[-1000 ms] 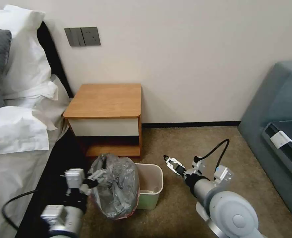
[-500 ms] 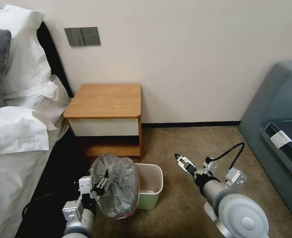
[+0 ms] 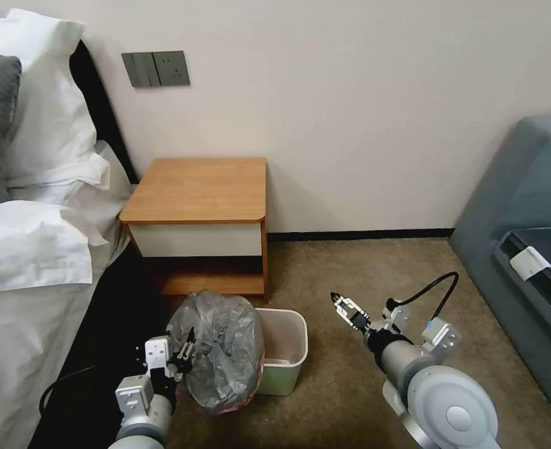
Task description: Pick up the garbage bag from the table and place it over the trash can.
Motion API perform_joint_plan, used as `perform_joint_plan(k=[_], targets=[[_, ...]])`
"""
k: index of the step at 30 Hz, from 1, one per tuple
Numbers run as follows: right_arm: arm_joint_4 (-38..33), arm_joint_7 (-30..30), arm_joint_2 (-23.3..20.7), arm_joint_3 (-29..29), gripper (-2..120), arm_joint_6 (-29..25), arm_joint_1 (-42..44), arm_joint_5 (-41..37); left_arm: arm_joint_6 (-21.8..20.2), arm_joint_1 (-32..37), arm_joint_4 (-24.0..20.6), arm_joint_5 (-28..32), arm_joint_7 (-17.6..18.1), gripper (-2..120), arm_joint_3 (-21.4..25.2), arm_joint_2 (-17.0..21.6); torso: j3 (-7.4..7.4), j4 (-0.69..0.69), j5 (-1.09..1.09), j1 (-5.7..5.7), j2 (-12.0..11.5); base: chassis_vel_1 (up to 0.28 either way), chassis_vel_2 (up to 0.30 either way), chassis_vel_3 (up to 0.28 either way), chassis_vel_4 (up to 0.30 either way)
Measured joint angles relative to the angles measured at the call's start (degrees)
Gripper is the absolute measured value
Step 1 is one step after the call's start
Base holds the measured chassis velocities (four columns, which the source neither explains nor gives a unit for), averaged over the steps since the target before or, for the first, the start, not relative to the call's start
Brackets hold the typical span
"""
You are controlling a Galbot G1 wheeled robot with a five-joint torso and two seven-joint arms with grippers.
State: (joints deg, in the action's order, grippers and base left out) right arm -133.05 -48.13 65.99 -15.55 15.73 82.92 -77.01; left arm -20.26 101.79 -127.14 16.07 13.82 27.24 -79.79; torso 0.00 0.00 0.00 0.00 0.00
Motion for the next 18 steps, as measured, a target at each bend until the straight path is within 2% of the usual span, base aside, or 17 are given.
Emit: perform_joint_plan(k=[13, 18], targets=[[-0.73, 0.05, -0.34, -1.92, 100, -0.43, 1.89, 1.25, -0.21, -3.28, 3.38, 0.0, -0.59, 52, -2.28, 0.38, 0.0, 0.0, 0.0, 0.0, 0.0, 0.0, 0.0, 0.0, 0.0], [-0.98, 0.05, -0.49, -2.09, 100, -0.82, 2.24, 1.45, -3.29, -5.47, 3.79, 1.82, 1.37, 48, -2.71, 1.22, 0.0, 0.0, 0.0, 0.0, 0.0, 0.0, 0.0, 0.0, 0.0]])
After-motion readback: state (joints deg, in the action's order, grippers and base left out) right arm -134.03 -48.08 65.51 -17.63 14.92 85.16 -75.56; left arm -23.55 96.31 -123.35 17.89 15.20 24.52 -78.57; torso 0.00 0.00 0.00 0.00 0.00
